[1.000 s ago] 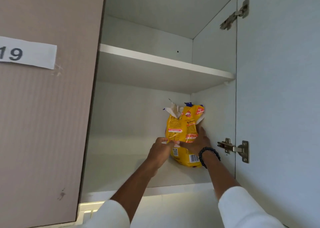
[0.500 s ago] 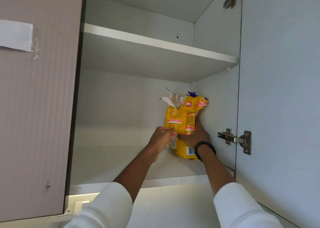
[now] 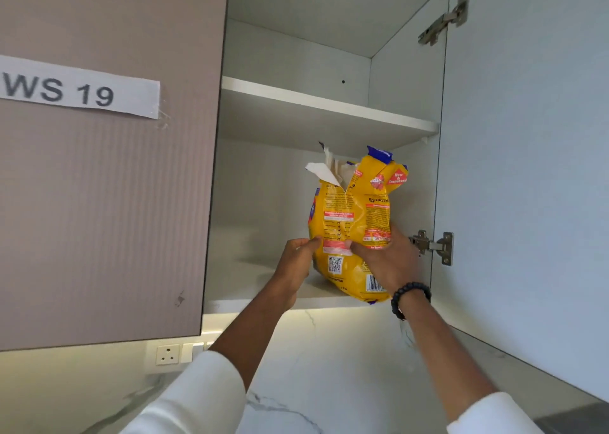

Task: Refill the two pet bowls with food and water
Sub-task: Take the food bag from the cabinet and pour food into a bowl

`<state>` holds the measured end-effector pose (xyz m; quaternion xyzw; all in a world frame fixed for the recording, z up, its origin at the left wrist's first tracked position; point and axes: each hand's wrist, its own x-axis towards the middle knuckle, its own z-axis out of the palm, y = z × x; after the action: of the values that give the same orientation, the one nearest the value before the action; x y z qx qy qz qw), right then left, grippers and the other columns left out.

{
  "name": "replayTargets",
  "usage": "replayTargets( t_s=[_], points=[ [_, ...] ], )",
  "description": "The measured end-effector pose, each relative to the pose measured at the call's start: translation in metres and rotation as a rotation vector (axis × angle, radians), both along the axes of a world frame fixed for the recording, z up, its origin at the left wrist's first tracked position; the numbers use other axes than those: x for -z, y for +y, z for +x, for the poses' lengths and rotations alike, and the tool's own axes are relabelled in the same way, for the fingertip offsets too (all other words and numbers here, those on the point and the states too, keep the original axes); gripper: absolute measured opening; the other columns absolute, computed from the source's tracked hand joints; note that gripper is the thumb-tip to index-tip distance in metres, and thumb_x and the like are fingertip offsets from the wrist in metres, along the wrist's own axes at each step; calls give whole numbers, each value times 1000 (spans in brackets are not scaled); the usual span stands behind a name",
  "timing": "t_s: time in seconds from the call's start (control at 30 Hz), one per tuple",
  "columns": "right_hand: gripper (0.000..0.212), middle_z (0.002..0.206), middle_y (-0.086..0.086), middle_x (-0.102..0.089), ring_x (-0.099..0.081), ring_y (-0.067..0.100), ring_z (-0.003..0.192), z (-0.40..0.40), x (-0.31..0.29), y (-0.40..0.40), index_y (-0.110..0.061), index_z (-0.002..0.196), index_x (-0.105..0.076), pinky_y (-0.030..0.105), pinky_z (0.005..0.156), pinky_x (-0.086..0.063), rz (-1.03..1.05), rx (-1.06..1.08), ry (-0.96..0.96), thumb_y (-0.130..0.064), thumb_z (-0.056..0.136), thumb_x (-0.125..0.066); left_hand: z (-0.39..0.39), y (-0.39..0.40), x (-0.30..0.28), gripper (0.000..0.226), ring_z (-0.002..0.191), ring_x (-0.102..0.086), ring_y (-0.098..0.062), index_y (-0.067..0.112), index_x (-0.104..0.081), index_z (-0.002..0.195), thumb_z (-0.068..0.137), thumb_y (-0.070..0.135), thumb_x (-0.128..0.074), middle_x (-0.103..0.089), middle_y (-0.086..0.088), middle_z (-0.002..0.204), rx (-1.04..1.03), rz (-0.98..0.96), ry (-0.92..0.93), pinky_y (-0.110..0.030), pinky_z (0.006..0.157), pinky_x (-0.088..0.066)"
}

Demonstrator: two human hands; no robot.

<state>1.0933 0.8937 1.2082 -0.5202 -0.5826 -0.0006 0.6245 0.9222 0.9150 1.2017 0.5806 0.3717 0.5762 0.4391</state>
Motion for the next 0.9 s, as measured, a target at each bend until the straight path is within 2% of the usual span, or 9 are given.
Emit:
replayTargets(
  t_s=[0.1,0.17,0.3,0.4,0.53,0.6,0.67,0.77,0.9],
  points=[
    [46,87,-26,-62,-63,0,79,-11,1,-38,-42,102,-57,24,70,-50,48,-58,57,-46,68,-88,-12,-26,6,22,85,-59,-11,24,-63,101,99,44,-54,-66,4,96,66,20,-24,-31,79,-45],
    [50,87,-26,-63,-60,-11,77,-20,2,-68,-41,106,-59,15,63,-46,67,-58,55,-47,66,-88,-21,-45,9,47,105,-61,-20,16,-57,128,95,50,-56,-66,-4,118,72,2,-58,-39,95,-44],
    [50,87,-28,-65,-60,-18,73,-33,10,-123,-41,103,-60,7,55,-42,78,-54,65,-54,63,-87,-39,-88,18,66,108,-63,-21,19,-49,138,88,62,-55,-65,-3,128,117,31,-60,-50,108,-39],
    [57,91,-25,-70,-65,-10,82,-38,29,-158,-40,103,-64,16,63,-46,68,-59,105,-64,56,-86,-54,-118,34,81,105,-65,-18,28,-50,138,72,76,-55,-68,5,119,177,43,-37,-52,102,-43],
    [57,96,-25,-73,-71,-2,87,-45,76,-192,-47,100,-65,34,79,-59,16,-109,141,-68,51,-86,-70,-143,72,67,105,-67,-18,40,-59,127,74,80,-54,-67,5,123,282,1,-45,-43,80,-60],
    [57,98,-24,-74,-72,0,88,-48,104,-202,-49,101,-65,40,81,-60,-33,-131,144,-67,51,-86,-74,-154,95,52,93,-73,-11,49,-65,113,75,82,-53,-74,12,112,293,-23,-13,-38,70,-61],
    [60,98,-23,-74,-71,-2,87,-53,132,-211,-46,104,-65,39,81,-60,-95,-126,155,-67,52,-86,-73,-162,120,45,86,-74,-5,51,-68,105,76,80,-51,-76,16,104,295,-36,22,-37,69,-60],
    [62,98,-23,-73,-70,-5,85,-59,173,-222,-39,108,-66,31,76,-60,-169,-120,173,-64,55,-86,-74,-171,160,48,89,-75,-8,46,-65,113,78,77,-54,-76,14,108,280,-105,16,-47,82,-57],
    [62,98,-27,-72,-70,-7,85,-66,222,-233,-38,108,-66,23,72,-56,-262,-180,231,-60,54,-88,-84,-186,208,46,94,-74,-9,49,-64,116,79,74,-55,-75,14,111,306,-186,5,-36,67,-57]
  ],
)
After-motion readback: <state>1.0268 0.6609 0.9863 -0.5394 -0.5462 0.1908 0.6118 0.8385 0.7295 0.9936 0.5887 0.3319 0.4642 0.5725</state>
